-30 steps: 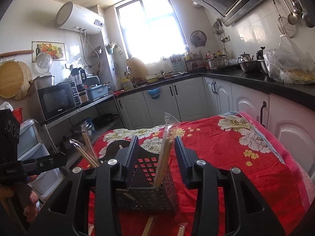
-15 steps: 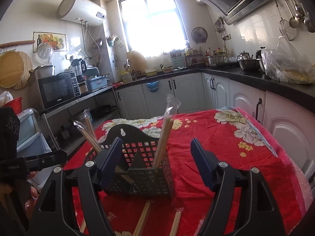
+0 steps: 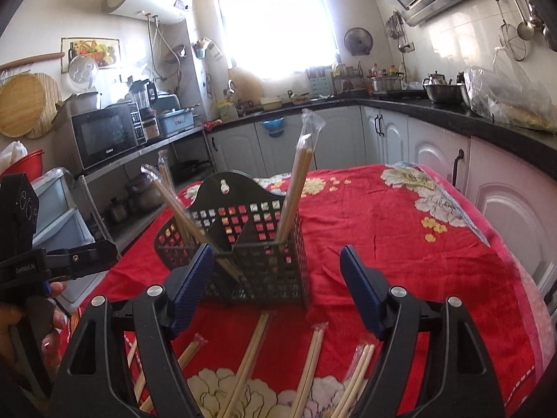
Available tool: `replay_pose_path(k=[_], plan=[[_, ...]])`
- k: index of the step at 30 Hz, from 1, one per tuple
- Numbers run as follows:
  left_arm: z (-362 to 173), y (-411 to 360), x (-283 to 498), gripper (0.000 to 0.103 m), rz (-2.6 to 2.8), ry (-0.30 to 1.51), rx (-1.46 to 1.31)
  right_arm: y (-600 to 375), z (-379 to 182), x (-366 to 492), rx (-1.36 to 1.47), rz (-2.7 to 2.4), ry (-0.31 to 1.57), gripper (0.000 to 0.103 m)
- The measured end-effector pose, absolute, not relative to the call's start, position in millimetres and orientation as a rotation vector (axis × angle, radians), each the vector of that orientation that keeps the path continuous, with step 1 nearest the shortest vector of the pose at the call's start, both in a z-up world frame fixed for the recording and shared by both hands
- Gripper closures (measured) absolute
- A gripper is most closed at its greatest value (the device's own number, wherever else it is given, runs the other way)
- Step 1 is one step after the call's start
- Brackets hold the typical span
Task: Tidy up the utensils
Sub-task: 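Move both open tools back from the caddy toward the chopsticks on the cloth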
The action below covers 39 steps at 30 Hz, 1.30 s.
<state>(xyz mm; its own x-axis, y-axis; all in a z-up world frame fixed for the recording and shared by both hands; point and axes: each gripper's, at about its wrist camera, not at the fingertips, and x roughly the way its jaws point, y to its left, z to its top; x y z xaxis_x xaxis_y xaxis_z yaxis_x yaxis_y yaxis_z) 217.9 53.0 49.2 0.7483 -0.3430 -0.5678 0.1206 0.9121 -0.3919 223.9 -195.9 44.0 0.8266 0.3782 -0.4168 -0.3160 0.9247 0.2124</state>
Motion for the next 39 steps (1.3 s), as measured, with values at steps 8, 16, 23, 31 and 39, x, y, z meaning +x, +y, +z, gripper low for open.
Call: replay_pose_path(k=[8,16,23,31,39], plan=[[35,61,205,0.01,-0.241,0.71,-0.358,-187,32,211,0.113,0.406,0.527,0.03],[16,70,195,0.01,-0.216,0.76,-0.372,-175,18,200,0.077,0.443,0.589,0.03],[1,77,186,0.01,-0.199,0.802,-0.37,-165,10,196,0.047,0.468,0.631,0.03],[-15,90,177,0.01,-0.167,0.838,-0.38,-152,0,195,0.009,0.488,0.676,0.03],[-30,102,167,0.01,-0.163,0.862,-0.399,-140,-11,201,-0.017,0.49,0.74,0.03]])
